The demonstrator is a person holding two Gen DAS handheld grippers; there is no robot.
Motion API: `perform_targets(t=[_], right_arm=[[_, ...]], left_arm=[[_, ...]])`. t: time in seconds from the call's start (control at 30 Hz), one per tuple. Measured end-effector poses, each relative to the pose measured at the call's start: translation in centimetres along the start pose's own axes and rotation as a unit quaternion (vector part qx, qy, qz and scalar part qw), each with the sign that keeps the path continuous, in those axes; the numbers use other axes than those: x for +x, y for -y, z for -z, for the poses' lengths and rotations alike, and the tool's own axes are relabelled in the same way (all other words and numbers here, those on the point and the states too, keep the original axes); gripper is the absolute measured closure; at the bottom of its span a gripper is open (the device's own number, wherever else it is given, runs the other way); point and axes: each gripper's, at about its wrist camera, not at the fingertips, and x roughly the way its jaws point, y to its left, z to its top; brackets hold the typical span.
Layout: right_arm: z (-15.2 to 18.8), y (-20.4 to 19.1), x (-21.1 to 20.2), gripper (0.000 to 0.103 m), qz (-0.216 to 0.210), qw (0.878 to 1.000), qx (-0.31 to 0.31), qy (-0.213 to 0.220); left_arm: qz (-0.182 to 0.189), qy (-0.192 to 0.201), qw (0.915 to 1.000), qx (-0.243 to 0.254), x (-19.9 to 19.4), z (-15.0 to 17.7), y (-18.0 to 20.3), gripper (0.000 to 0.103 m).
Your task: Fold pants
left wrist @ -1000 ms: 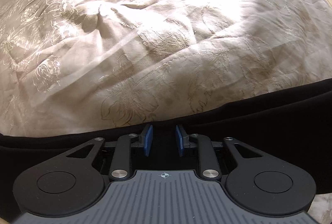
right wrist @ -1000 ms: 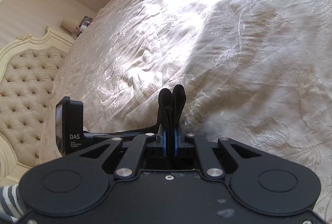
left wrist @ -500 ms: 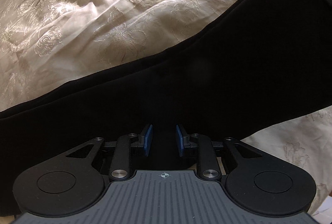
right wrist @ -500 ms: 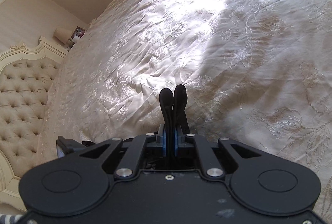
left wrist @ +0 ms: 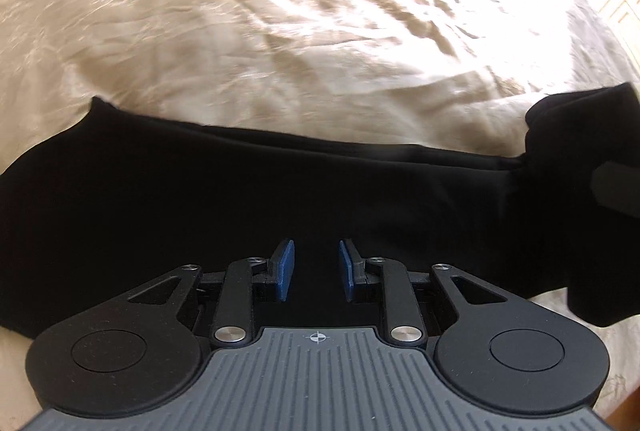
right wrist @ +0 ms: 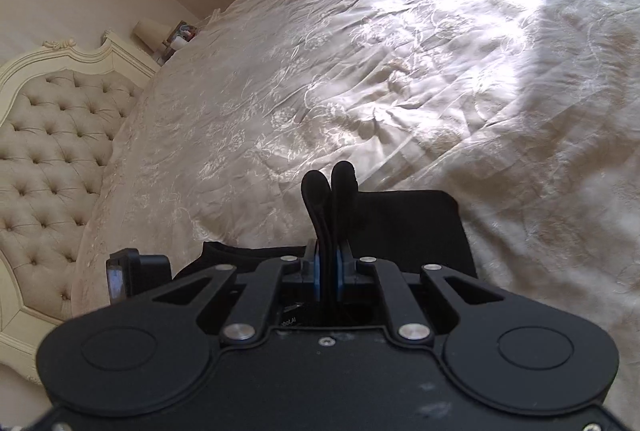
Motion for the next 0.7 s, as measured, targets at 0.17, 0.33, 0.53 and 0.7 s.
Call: perform_targets(t=[0.17,0.33,0.53,0.7], right_arm=[[3.2,-3.3,6.4,0.094,0.004,0.999,-0.013,-0.040],[6.0,-5.5,10.9,0.094,0.030,0.997,-0.031,-0.058],[7.0,-6.0,13.7,0.081,0.061,0.997,-0.020,-0.047],[7.4,-7.3,14.3,0.071,0.045,0.997,-0.037,-0.053]], left_arm=[[-0.014,-0.008,0.9995,-0.028,-0.7,1.1,-4.7,0.079],[-0.012,-0.012,0.9993,-0.034,-1.4,2.4,-7.7,0.079],[0.001,-0.010,0.9997,-0.021,-1.6,2.4,-9.0,0.079],[0.013,-0.003,0.9999,-0.008,-2.1,1.7,-9.1,0.079]])
